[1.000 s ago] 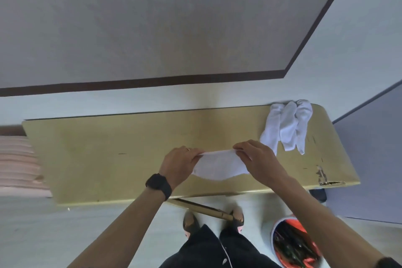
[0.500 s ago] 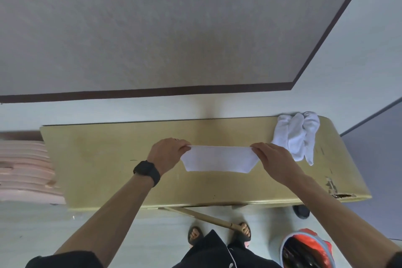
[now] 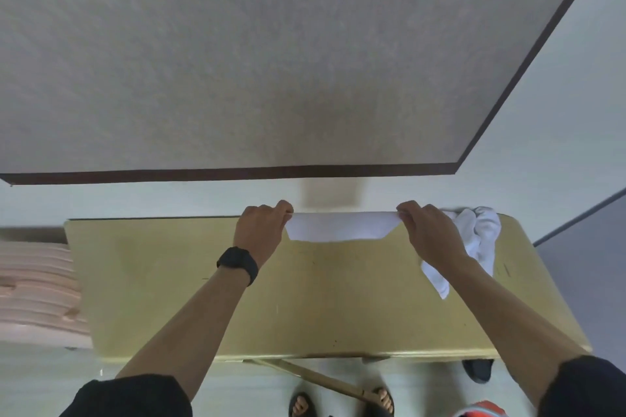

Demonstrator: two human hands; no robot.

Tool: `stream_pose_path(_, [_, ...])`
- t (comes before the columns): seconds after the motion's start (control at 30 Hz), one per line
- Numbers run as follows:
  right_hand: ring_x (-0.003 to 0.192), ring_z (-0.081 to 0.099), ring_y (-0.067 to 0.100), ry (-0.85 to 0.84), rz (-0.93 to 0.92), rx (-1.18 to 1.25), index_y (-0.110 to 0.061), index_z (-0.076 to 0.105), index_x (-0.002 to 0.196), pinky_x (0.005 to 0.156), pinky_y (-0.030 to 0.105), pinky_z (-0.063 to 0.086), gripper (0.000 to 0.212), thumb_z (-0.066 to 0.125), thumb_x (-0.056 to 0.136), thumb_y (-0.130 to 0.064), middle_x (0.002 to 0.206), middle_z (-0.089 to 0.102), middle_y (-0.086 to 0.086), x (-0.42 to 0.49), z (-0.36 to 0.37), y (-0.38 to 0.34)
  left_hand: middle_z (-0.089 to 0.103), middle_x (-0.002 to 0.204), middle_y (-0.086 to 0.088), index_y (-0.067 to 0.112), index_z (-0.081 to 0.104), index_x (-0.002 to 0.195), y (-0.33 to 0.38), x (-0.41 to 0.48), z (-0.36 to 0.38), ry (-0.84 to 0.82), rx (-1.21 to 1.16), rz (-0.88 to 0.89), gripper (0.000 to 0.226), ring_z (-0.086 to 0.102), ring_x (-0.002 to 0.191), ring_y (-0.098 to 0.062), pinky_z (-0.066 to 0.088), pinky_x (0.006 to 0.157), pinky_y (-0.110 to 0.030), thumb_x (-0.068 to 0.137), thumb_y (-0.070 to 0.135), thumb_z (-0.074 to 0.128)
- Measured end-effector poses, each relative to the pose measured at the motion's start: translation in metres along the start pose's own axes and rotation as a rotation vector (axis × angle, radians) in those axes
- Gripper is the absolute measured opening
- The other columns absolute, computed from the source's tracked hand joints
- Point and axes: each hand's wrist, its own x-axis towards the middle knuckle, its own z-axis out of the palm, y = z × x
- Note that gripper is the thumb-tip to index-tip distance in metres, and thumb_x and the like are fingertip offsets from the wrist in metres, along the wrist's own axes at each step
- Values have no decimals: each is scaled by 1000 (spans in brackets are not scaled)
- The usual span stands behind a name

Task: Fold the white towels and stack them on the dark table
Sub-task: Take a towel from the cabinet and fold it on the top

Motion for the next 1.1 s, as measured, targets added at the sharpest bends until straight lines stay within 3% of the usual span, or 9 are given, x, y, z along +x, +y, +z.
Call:
stream_pose_path(0.07, [76,59,29,-11,-3,15,-15,66,101,57,39,47,14,54,100,-20,77,66,3,-12,13,4,66,63,5,19,66,92,0,-12,8,7,16,1,3,62,58,-21,47,64,-32,93,22,67])
stream_pose_path(0.23, [85,62,27,-119,27,12,-15,71,95,61,38,52,6,65,93,-15,100,68,-2,-57,66,22,70,67,8,24,71,81,-4,-63,56,-187,54,1,15,67,69,-19,52,68,-31,76,17,83])
stream_pose_path(0.4, [92,64,27,-302,134,-3,-16,74,97,71,39,54,10,64,94,-17,105,68,-2,-117,129,35,69,65,12,28,73,71,-7,-120,116,-363,53,9,30,67,67,-15,54,64,-27,53,17,95])
stream_pose_path(0.6, [92,64,30,-519,200,20,-14,73,96,77,38,52,11,63,94,-13,106,68,3,-185,183,43,71,70,10,29,76,71,-10,-188,166,-550,21,21,38,67,68,-16,55,61,-29,43,13,97])
stream_pose_path(0.73, [103,60,23,-598,267,76,-17,72,99,84,35,50,12,61,93,-16,114,64,-1,-210,181,35,72,77,8,27,78,82,-21,-210,171,-607,-51,-9,38,68,74,-17,53,64,-27,54,8,94])
stream_pose_path(0.8, [107,57,18,-624,284,109,-21,70,96,87,32,47,10,61,92,-20,114,63,-6,-213,173,31,73,91,3,24,78,97,-21,-209,160,-618,-143,-65,20,67,90,-21,52,73,-32,80,13,80])
stream_pose_path(0.9, [103,56,13,-632,344,174,-27,68,90,85,26,40,7,63,90,-22,103,62,-14,-199,162,26,67,112,3,24,73,115,-23,-193,146,-686,-244,-175,24,57,109,-18,44,89,-29,100,26,55])
stream_pose_path(1.0, [94,61,11,-598,472,296,-25,71,93,85,25,44,7,65,91,-24,95,68,-12,-165,158,25,68,110,11,31,72,108,-31,-163,141,-712,-371,-320,19,59,106,-11,45,89,-27,97,33,58])
stream_pose_path(1.1, [85,62,0,-520,618,429,-29,71,96,71,2,39,7,66,92,-26,90,69,-15,-121,166,27,72,99,11,32,74,103,-41,-124,147,-665,-537,-511,14,64,93,-7,46,78,-20,95,30,63])
